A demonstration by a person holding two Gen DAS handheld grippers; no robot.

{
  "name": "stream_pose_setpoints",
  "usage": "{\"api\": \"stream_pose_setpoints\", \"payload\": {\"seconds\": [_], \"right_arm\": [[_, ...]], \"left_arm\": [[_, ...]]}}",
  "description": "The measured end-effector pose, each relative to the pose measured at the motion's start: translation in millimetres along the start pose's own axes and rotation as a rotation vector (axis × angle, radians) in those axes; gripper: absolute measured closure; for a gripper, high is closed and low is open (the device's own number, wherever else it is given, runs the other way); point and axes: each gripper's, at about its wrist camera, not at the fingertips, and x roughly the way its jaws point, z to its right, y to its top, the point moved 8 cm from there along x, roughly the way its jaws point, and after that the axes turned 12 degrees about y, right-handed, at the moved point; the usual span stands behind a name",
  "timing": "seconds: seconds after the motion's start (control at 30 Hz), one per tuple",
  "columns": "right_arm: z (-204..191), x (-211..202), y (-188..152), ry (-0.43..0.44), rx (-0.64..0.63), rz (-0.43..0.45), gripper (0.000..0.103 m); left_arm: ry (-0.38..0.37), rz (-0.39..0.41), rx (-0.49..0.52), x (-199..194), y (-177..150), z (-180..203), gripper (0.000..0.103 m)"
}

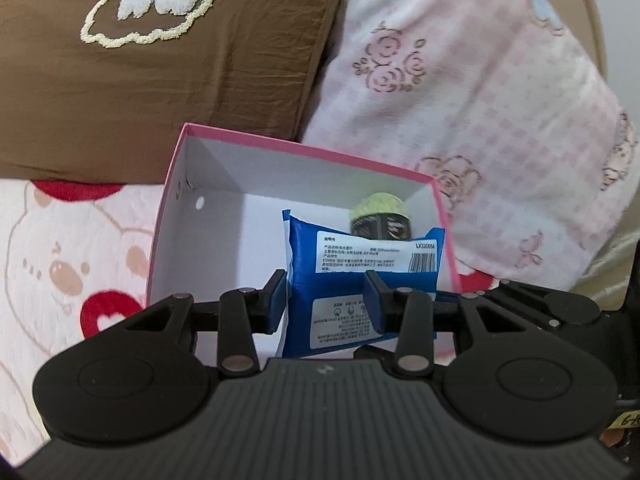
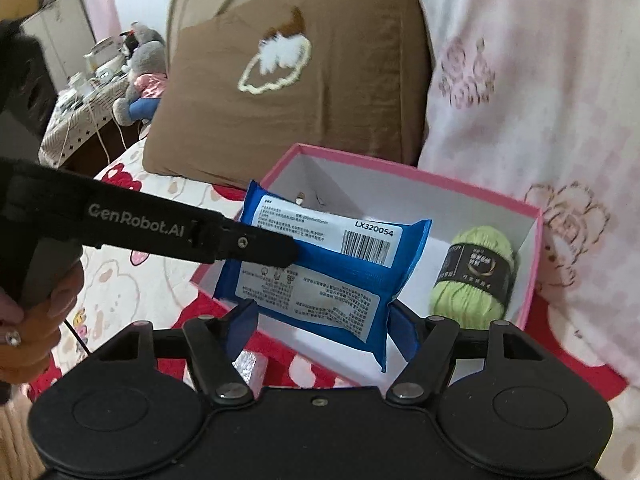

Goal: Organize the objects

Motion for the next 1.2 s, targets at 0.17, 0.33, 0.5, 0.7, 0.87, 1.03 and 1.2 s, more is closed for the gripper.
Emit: {"api": "stream_pose_setpoints", "payload": {"seconds": [0.17,0.33,0.5,0.7,0.87,1.03,1.2], "right_arm": [[26,33,2,0.012,0.06,-0.031,0.03],[52,61,0,0.025,0.129,-0.067,0.03],[65,82,1,0.011,0.131,-0.107,0.03],[73,103,0,-0.006,0.14,-0.162,0.03],[86,115,-1,-0.039,0.173,-0.182,0.03],[89,122,-4,-0.058,0.176,-0.208,0.035],[94,122,-4,-0.082,0.191,-0.211,0.043]], "left_arm": [[0.03,-0.034,0.012,37,8,-1,0.064],[0.038,-0.081,0.001,73,10,-8,0.064],[0.035,-0.116,-0.025,97,9,-17,0.064],[0.04,-0.149,-0.035,121,9,-22,0.064],[0.045,-0.182,-0.038,138,6,-21,0.064],[0.057,-0.176,0.003,143,7,-20,0.064],[0.073,-0.179,0.027,146,10,-16,0.064]]}}
